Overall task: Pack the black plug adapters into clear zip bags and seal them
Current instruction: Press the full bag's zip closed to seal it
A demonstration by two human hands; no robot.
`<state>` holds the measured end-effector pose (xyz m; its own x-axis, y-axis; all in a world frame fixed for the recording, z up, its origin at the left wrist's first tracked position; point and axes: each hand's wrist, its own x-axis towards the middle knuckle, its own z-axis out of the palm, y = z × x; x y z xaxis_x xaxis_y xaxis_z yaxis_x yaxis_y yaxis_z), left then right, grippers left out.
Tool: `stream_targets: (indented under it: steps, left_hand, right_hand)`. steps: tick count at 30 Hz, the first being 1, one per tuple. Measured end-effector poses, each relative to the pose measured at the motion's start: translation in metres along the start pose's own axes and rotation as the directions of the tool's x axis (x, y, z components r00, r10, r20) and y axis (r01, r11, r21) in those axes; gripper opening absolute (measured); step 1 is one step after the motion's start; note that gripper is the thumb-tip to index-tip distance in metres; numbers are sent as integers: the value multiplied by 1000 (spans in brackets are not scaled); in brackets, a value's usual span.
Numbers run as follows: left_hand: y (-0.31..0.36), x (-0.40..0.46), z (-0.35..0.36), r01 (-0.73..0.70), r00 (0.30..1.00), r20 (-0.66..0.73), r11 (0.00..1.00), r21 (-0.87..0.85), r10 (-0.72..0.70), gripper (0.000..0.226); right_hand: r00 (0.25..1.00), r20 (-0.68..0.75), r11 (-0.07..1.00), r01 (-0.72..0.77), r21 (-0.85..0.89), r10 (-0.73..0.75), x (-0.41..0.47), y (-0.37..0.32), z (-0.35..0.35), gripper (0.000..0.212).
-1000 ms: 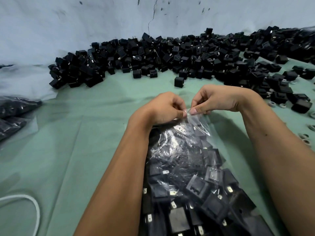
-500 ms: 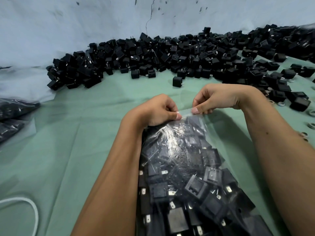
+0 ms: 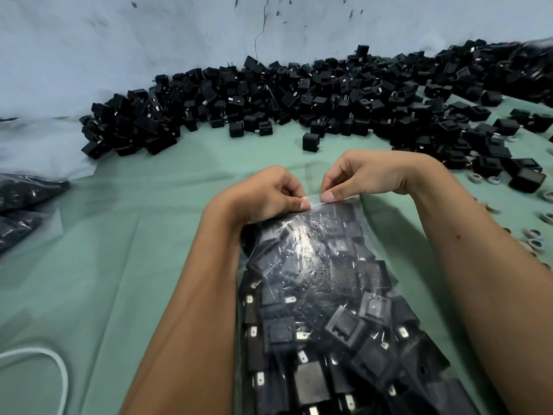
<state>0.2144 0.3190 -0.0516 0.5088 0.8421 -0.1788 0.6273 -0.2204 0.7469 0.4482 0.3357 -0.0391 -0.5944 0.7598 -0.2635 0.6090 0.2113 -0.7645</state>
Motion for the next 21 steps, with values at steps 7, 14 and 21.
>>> stream_targets:
  steps: [7,14,21]
  left_hand:
    - [-8,-2,-5,1,1000,-30,1000,-15,-2,13]
    - [-9,-3,-5,-28,1000,4,999,-45,28,14]
    - [-13,-5,-8,9,1000,-21,997,-75,-10,11]
  right_hand:
    - [1000,1,1000,30,-4,-30,9,-4,9,13]
    - [1000,8,999,9,-36,-8,11,-7,10,6]
    - [999,-5,997,44,-63,-44,12,-10,14,10]
